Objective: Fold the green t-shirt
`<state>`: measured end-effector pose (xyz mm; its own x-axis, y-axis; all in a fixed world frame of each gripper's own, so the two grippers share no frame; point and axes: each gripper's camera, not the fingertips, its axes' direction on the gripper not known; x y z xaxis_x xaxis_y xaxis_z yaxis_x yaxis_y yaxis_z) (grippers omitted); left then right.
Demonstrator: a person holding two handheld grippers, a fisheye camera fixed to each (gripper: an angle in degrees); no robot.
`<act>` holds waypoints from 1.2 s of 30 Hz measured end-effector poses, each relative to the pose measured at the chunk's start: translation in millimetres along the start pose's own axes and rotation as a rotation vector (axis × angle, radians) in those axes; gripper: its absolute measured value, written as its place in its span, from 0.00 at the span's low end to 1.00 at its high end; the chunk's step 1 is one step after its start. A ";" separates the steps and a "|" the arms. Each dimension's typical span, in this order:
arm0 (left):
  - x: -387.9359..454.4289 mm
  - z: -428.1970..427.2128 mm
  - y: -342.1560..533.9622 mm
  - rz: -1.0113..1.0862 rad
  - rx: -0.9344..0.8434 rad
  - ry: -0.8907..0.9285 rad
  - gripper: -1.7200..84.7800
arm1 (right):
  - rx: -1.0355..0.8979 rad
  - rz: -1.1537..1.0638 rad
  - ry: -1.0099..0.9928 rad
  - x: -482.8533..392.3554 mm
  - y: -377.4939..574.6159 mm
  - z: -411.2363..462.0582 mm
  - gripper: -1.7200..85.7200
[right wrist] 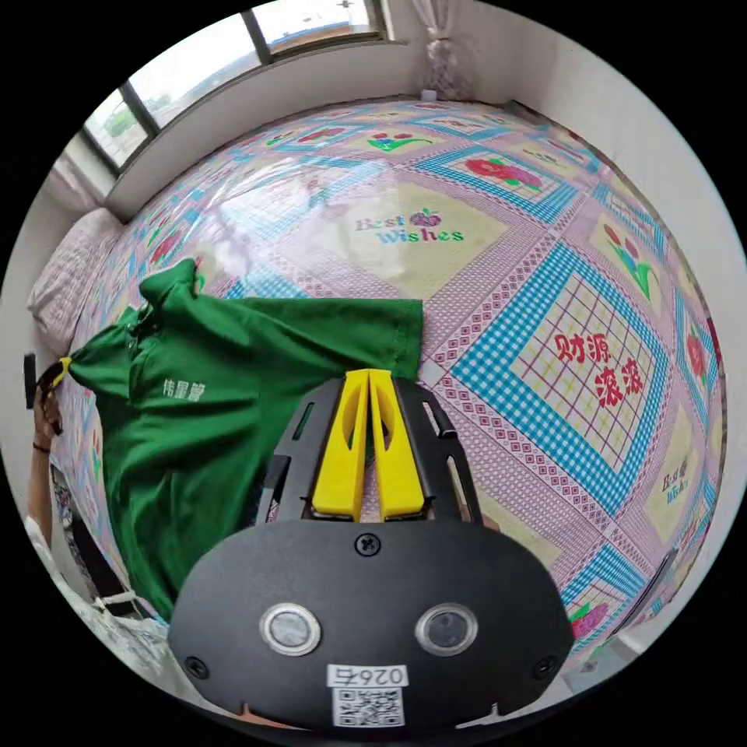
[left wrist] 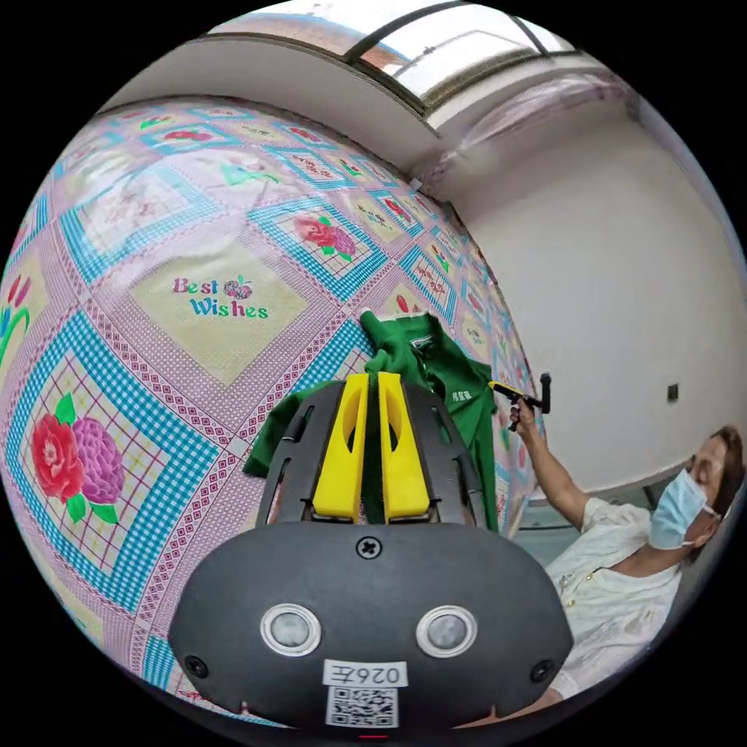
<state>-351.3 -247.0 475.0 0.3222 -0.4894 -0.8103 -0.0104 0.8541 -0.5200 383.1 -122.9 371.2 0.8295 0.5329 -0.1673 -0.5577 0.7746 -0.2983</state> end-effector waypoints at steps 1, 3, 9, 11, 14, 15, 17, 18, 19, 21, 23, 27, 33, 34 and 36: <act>-21.8 -13.9 2.1 -0.090 0.087 0.070 0.02 | 0.004 0.047 0.010 11.1 -3.8 -5.9 0.01; -40.1 -32.8 12.0 -0.138 0.219 0.148 0.01 | 0.042 0.054 0.022 13.0 -1.2 -20.8 0.01; -28.1 -22.0 22.1 -0.055 0.133 -0.117 0.01 | 0.242 -0.023 -0.032 -20.2 43.4 -68.4 0.01; 0.1 8.0 3.3 0.066 0.084 -0.179 0.01 | 0.256 -0.134 -0.097 -62.5 38.6 -63.5 0.01; 35.6 66.7 -31.5 0.217 -0.038 -0.106 0.01 | 0.256 -0.287 -0.158 -130.3 10.9 -47.7 0.01; 41.4 82.8 -38.6 0.239 -0.090 -0.091 0.01 | 0.254 -0.313 -0.170 -143.9 3.7 -43.7 0.01; 61.5 152.1 -60.0 0.325 -0.277 -0.141 0.01 | 0.234 -0.403 -0.181 -194.7 -24.3 -24.8 0.01; 64.3 168.7 -64.3 0.337 -0.308 -0.180 0.01 | 0.225 -0.421 -0.173 -205.5 -30.2 -19.5 0.01; 66.4 200.7 -73.9 0.350 -0.355 -0.263 0.01 | 0.195 -0.463 -0.153 -226.1 -41.0 -6.5 0.01; 59.2 245.2 -92.0 0.321 -0.429 -0.353 0.01 | 0.108 -0.512 -0.091 -248.1 -55.0 19.2 0.01; 50.0 242.9 -128.6 0.210 -0.299 -0.329 0.01 | -0.007 -0.545 0.124 -251.2 -70.3 56.1 0.01; 54.3 195.7 -145.4 0.201 -0.118 -0.243 0.01 | 0.017 -0.365 0.013 -193.2 -101.6 46.9 0.01; 47.2 94.6 -72.0 0.291 0.069 -0.429 0.01 | 0.134 -0.302 -0.129 -159.2 -72.2 0.0 0.01; 38.6 86.1 -52.4 0.270 0.069 -0.500 0.01 | 0.147 -0.327 -0.148 -163.3 -58.9 -8.5 0.01; 26.1 81.2 -23.7 0.249 0.064 -0.583 0.01 | 0.143 -0.364 -0.187 -169.5 -37.5 -19.2 0.01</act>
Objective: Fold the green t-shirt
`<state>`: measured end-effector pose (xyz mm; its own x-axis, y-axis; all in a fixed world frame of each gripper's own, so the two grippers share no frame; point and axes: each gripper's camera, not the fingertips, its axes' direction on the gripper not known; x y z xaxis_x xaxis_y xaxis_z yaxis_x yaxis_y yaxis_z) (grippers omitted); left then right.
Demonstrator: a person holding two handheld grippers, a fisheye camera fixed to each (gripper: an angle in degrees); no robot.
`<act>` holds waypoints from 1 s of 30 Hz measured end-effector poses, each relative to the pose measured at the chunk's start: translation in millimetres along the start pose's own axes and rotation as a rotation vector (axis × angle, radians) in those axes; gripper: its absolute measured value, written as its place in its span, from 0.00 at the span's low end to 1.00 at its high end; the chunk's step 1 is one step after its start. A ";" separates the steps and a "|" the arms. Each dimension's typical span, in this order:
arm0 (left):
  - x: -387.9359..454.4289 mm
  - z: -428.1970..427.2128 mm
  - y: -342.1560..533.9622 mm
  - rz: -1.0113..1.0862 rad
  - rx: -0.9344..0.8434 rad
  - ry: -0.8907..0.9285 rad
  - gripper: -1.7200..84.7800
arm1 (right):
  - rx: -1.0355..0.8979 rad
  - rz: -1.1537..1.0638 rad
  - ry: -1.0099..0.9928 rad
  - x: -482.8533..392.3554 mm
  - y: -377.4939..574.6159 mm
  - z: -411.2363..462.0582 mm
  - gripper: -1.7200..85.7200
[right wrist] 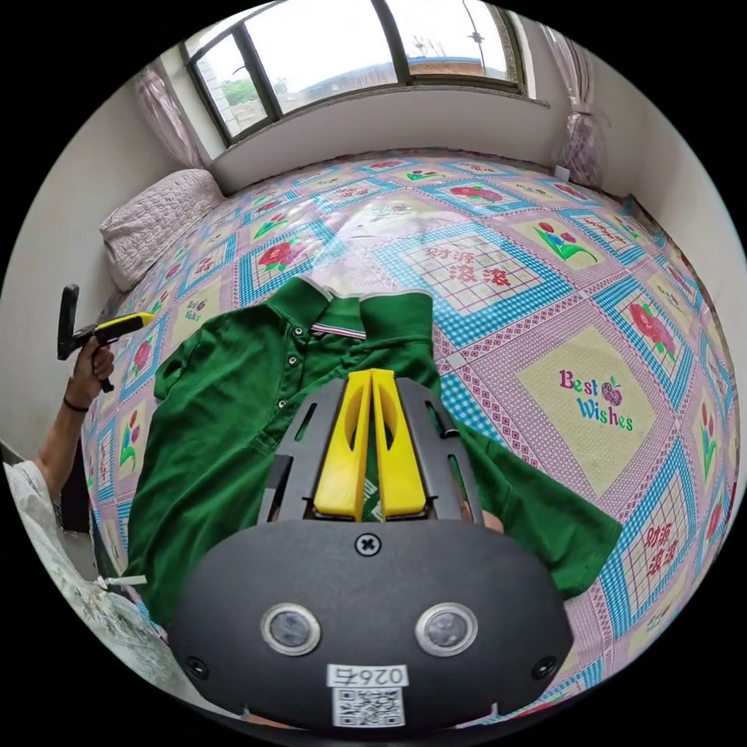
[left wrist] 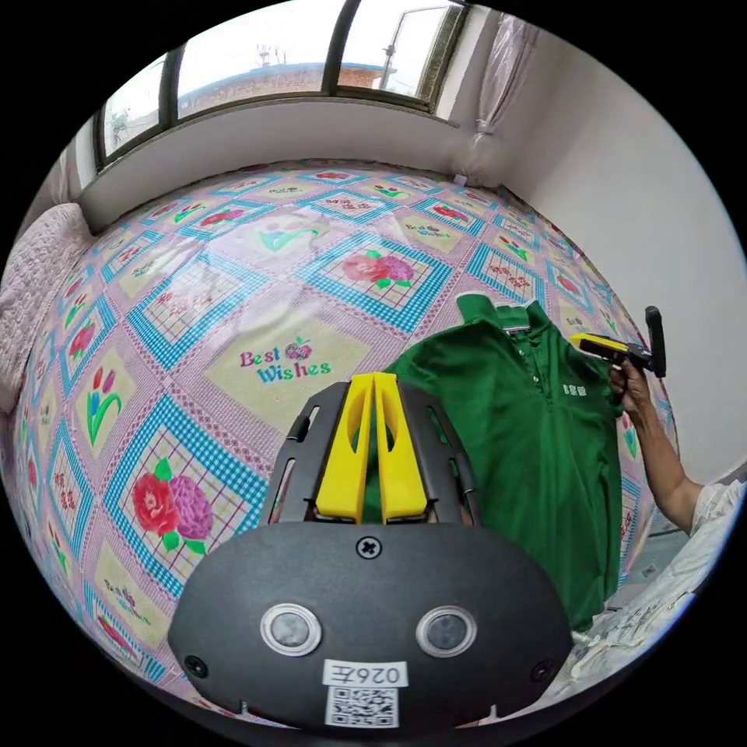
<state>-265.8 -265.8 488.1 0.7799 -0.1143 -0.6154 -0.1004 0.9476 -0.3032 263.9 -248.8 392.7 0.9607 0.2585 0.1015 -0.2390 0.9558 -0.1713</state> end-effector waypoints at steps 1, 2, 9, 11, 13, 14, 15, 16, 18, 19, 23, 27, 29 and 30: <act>-0.8 4.6 16.4 0.012 -0.018 -0.013 0.01 | 0.007 -0.021 -0.025 -10.7 13.8 -8.9 0.01; 1.5 15.6 27.7 0.053 -0.067 -0.030 0.01 | 0.003 -0.030 -0.034 -19.9 28.9 -16.8 0.01; 0.8 15.2 74.3 -0.023 -0.190 -0.249 0.01 | 0.029 0.045 0.000 -37.6 144.0 -90.9 0.01; 17.3 -24.8 111.1 0.017 -0.118 -0.146 0.01 | 0.081 0.112 -0.043 -40.5 200.5 -132.8 0.01; 32.2 -52.4 144.6 0.038 -0.096 -0.061 0.02 | 0.092 0.169 -0.037 -46.4 244.7 -157.3 0.01; 40.9 -67.8 168.8 0.031 -0.096 0.001 0.02 | 0.069 0.201 -0.038 -53.1 272.3 -168.8 0.01; 44.8 -74.3 181.1 0.021 -0.102 0.032 0.03 | 0.053 0.210 -0.040 -57.3 284.6 -173.2 0.01; 51.6 -85.2 205.9 -0.014 -0.118 0.092 0.05 | 0.024 0.228 -0.044 -67.4 309.2 -181.8 0.01; 62.0 -96.0 243.2 -0.072 -0.154 0.170 0.08 | -0.013 0.258 -0.045 -83.7 342.6 -193.1 0.01; 69.2 -100.7 265.9 -0.106 -0.176 0.198 0.10 | -0.031 0.270 -0.045 -94.6 361.8 -200.4 0.01; 96.9 -95.7 327.5 -0.157 -0.305 0.271 0.15 | -0.061 0.295 -0.087 -130.2 414.3 -219.1 0.02; 119.6 -95.8 354.1 -0.135 -0.328 0.269 0.17 | -0.075 0.285 -0.109 -164.0 445.0 -228.2 0.07; 136.0 -100.9 364.6 -0.073 -0.335 0.217 0.18 | -0.092 0.210 -0.049 -194.6 458.6 -231.0 0.08; 139.8 -102.5 366.9 -0.059 -0.336 0.208 0.18 | -0.093 0.186 -0.027 -203.2 461.5 -231.5 0.09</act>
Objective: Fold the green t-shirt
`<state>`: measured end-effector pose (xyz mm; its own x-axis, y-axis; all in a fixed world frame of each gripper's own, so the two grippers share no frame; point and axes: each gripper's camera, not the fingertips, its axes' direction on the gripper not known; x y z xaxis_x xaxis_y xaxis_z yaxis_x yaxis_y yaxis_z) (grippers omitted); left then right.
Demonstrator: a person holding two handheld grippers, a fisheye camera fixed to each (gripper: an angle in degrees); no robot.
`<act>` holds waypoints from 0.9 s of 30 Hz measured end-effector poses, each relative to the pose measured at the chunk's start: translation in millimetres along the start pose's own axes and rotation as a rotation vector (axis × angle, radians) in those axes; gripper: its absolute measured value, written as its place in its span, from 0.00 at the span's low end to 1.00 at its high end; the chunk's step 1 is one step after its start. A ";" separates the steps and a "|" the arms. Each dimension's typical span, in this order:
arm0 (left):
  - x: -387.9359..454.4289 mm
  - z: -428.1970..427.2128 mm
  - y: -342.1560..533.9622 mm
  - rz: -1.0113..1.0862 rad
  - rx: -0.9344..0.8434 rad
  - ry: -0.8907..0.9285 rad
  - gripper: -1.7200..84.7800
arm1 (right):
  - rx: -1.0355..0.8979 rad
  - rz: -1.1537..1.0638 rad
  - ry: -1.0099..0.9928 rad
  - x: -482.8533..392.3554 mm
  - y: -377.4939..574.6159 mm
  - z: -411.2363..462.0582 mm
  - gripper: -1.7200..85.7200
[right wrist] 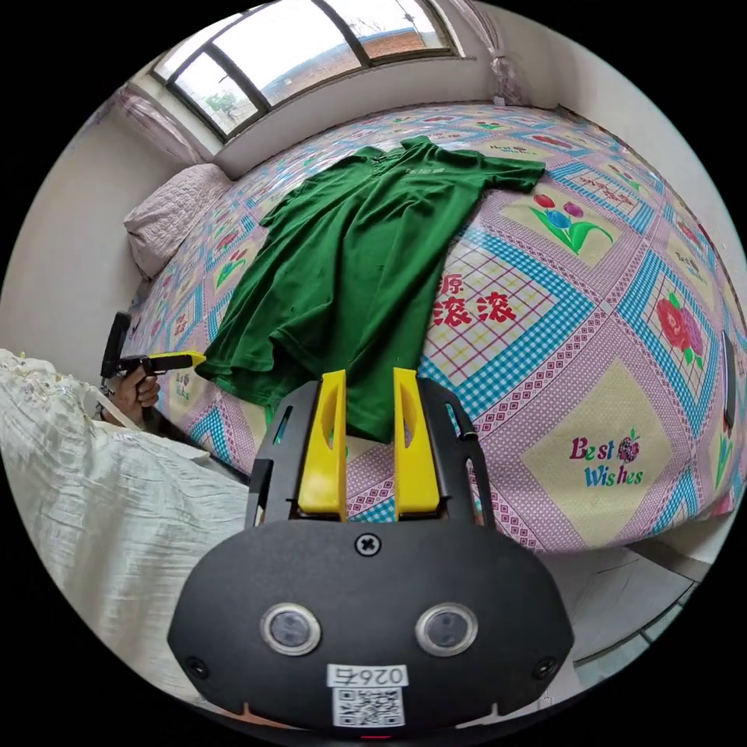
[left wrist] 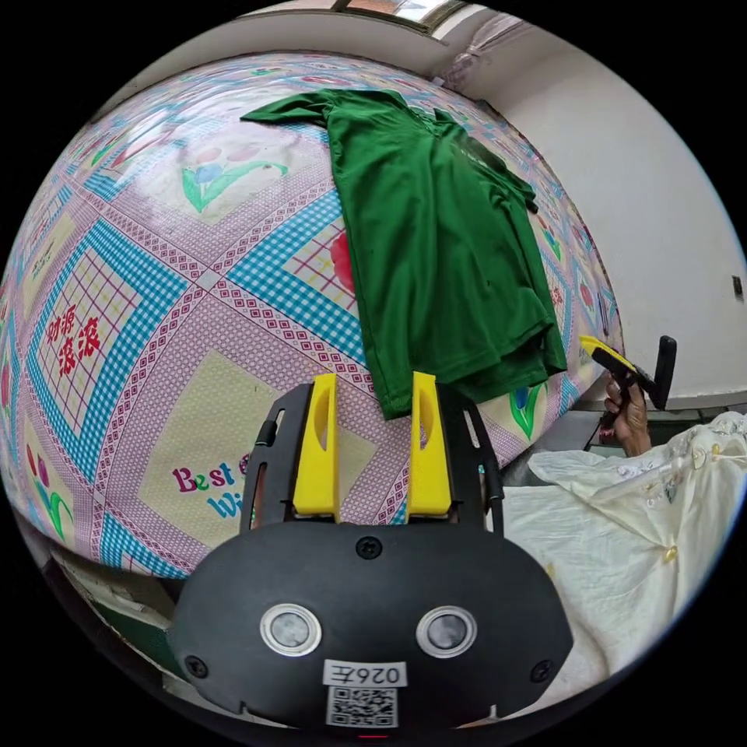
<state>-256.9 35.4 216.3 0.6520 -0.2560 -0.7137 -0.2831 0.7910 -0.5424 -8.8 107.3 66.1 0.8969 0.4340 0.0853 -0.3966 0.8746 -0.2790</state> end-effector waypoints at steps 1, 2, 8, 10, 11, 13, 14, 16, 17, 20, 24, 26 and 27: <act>8.0 0.0 5.7 0.024 0.004 -0.029 0.18 | -0.002 -0.053 0.051 -16.1 8.5 0.7 0.10; 16.1 0.9 11.0 0.044 0.012 -0.068 0.18 | -0.009 -0.111 0.110 -31.9 16.5 2.9 0.10; 56.0 16.0 21.7 0.143 0.048 -0.234 0.18 | -0.033 -0.348 0.309 -86.1 46.3 21.2 0.09; 64.4 19.5 22.7 0.156 0.066 -0.265 0.16 | -0.020 -0.373 0.324 -93.2 50.1 23.2 0.09; 68.6 21.3 23.4 0.164 0.073 -0.268 0.14 | -0.026 -0.385 0.343 -96.6 51.2 25.2 0.08; 73.6 21.1 26.3 0.172 0.093 -0.269 0.07 | -0.027 -0.411 0.384 -100.9 52.6 28.7 0.08; 76.1 19.1 29.1 0.176 0.112 -0.274 0.05 | -0.045 -0.430 0.423 -102.6 53.3 33.5 0.07; 77.8 16.6 32.6 0.174 0.116 -0.281 0.03 | -0.060 -0.428 0.469 -101.1 54.7 36.3 0.04; 78.0 13.7 35.4 0.171 0.120 -0.294 0.02 | -0.028 -0.379 0.484 -95.6 56.3 28.8 0.02; 76.7 3.0 43.8 0.165 0.136 -0.326 0.02 | 0.051 -0.191 0.427 -65.2 61.5 -6.7 0.01; 71.8 -8.6 56.6 0.149 0.150 -0.351 0.02 | 0.185 0.125 0.142 2.9 86.7 -57.7 0.00; 64.2 -2.9 64.1 0.144 0.124 -0.324 0.02 | 0.244 0.315 -0.035 53.0 114.3 -68.0 0.01; 61.8 0.5 65.4 0.138 0.114 -0.315 0.02 | 0.238 0.344 -0.072 63.5 120.1 -65.1 0.01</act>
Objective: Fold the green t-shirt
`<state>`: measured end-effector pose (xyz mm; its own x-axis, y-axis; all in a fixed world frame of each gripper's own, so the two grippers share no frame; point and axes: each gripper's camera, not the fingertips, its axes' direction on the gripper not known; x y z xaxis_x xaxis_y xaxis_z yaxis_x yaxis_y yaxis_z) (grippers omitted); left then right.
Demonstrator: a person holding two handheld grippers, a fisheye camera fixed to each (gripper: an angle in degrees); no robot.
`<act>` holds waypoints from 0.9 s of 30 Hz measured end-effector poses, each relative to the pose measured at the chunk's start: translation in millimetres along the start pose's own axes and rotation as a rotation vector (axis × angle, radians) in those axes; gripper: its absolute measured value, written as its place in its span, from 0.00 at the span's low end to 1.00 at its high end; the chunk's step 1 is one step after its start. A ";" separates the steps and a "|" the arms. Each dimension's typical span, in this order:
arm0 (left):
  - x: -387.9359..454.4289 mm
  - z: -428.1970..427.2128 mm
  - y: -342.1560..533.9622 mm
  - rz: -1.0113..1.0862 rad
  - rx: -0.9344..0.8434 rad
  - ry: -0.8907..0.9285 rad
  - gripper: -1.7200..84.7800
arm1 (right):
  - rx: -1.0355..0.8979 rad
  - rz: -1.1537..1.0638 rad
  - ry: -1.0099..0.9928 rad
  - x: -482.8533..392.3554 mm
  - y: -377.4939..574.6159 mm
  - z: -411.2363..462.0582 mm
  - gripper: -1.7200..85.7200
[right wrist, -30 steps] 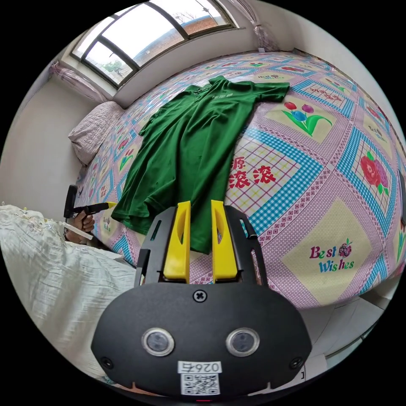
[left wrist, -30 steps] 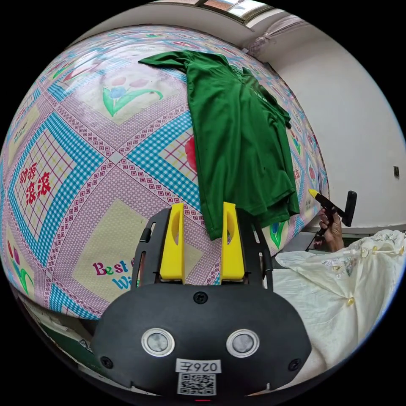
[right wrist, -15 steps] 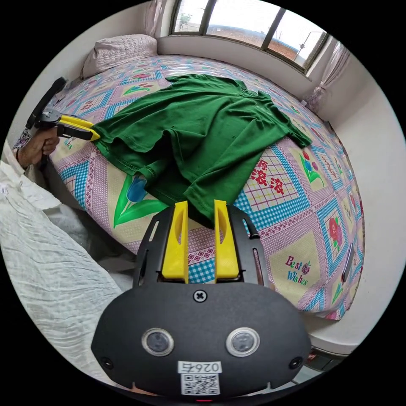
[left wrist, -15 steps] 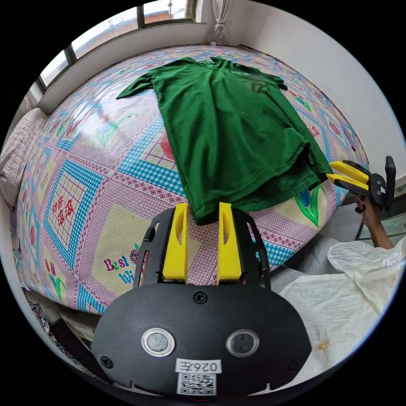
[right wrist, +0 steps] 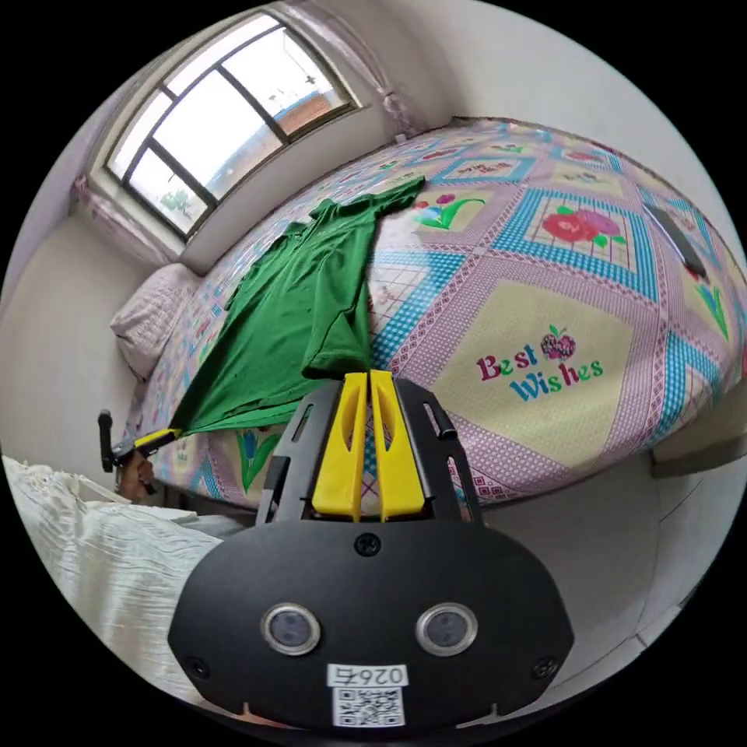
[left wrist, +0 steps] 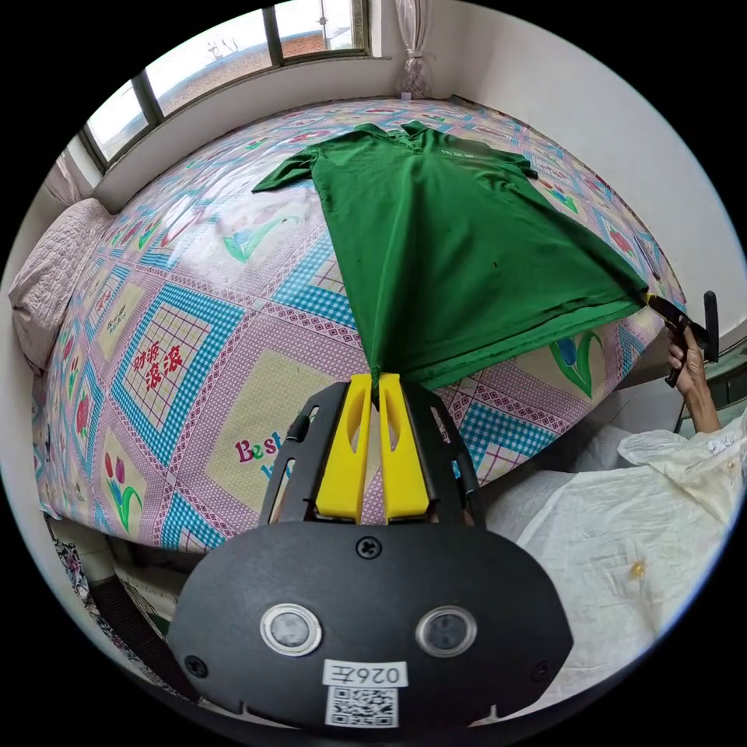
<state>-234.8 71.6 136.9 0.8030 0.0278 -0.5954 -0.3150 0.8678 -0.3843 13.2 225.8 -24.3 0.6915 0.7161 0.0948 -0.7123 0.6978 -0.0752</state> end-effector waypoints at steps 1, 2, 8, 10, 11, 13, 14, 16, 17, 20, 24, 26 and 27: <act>-2.2 9.4 3.5 -0.014 -0.023 0.016 0.02 | -0.034 0.052 -0.061 21.9 5.3 6.7 0.02; -5.0 19.3 6.2 -0.040 -0.049 0.023 0.02 | -0.067 0.110 -0.107 41.4 11.8 15.7 0.03; -8.8 10.5 13.5 -0.064 -0.012 0.058 0.02 | 0.000 0.098 -0.080 38.3 40.6 -7.2 0.08; -7.6 8.3 12.9 -0.054 -0.012 0.053 0.02 | -0.014 -0.016 0.018 8.2 42.2 -11.5 0.08; -6.4 8.3 11.9 -0.047 -0.018 0.044 0.02 | -0.032 -0.112 0.100 -16.0 42.4 -10.4 0.07; -4.2 9.6 10.2 -0.038 -0.028 0.029 0.02 | -0.051 -0.264 0.224 -52.7 42.9 -4.5 0.06; -3.0 10.7 9.5 -0.034 -0.033 0.021 0.02 | -0.056 -0.354 0.302 -74.5 44.0 1.5 0.05; -2.9 12.1 9.3 -0.033 -0.038 0.015 0.02 | -0.048 -0.467 0.411 -100.6 47.1 12.9 0.04; -4.0 12.2 9.9 -0.037 -0.036 0.017 0.02 | -0.055 -0.533 0.473 -113.6 49.3 22.0 0.03; -9.6 10.9 12.5 -0.054 -0.020 0.035 0.02 | -0.085 -0.661 0.555 -134.8 56.0 42.1 0.02; -18.4 10.6 14.1 -0.082 -0.006 0.062 0.02 | -0.127 -0.727 0.562 -144.6 63.1 54.4 0.03; -23.7 12.4 14.4 -0.095 -0.004 0.070 0.02 | -0.141 -0.730 0.566 -145.6 65.4 58.5 0.04; -25.0 13.0 14.5 -0.098 -0.004 0.072 0.02 | -0.144 -0.733 0.566 -145.9 66.0 59.3 0.05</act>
<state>-253.0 89.9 155.4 0.7917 -0.0928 -0.6039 -0.2390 0.8626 -0.4458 -141.8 166.4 15.8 0.9444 -0.0284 -0.3275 -0.0802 0.9463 -0.3133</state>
